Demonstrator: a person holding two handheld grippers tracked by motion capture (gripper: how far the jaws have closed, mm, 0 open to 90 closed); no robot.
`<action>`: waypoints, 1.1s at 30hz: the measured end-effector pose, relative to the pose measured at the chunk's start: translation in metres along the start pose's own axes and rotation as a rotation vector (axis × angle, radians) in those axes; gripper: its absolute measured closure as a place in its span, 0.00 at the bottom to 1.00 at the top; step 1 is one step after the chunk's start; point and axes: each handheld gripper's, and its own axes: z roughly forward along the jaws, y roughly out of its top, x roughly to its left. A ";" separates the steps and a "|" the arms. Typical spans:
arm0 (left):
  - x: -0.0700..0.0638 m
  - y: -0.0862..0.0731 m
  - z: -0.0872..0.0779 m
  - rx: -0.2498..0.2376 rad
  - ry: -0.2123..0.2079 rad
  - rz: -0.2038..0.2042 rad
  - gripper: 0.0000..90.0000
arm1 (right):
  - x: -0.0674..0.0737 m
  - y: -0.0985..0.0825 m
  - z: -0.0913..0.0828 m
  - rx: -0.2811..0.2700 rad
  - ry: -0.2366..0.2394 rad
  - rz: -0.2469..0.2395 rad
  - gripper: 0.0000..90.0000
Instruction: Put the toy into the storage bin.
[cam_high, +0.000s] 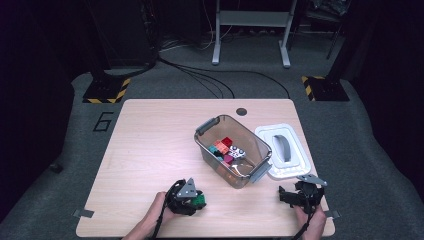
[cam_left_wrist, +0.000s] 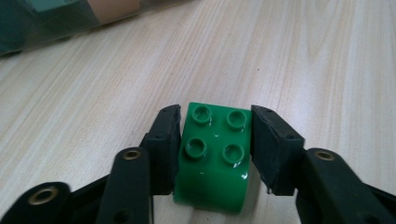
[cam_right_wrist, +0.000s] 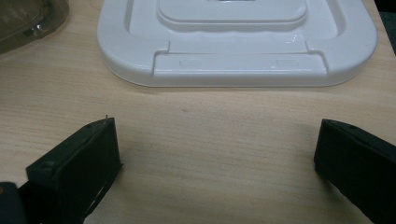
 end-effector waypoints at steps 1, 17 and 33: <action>0.000 0.000 0.000 -0.012 -0.009 -0.010 0.64 | 0.000 0.000 0.000 -0.001 0.000 0.000 0.00; 0.021 0.008 -0.008 -0.046 -0.003 -0.085 0.66 | 0.000 0.000 0.000 -0.005 0.000 0.001 0.00; 0.056 0.030 -0.031 -0.093 -0.006 -0.191 0.66 | 0.000 0.000 0.000 -0.002 -0.001 0.001 0.00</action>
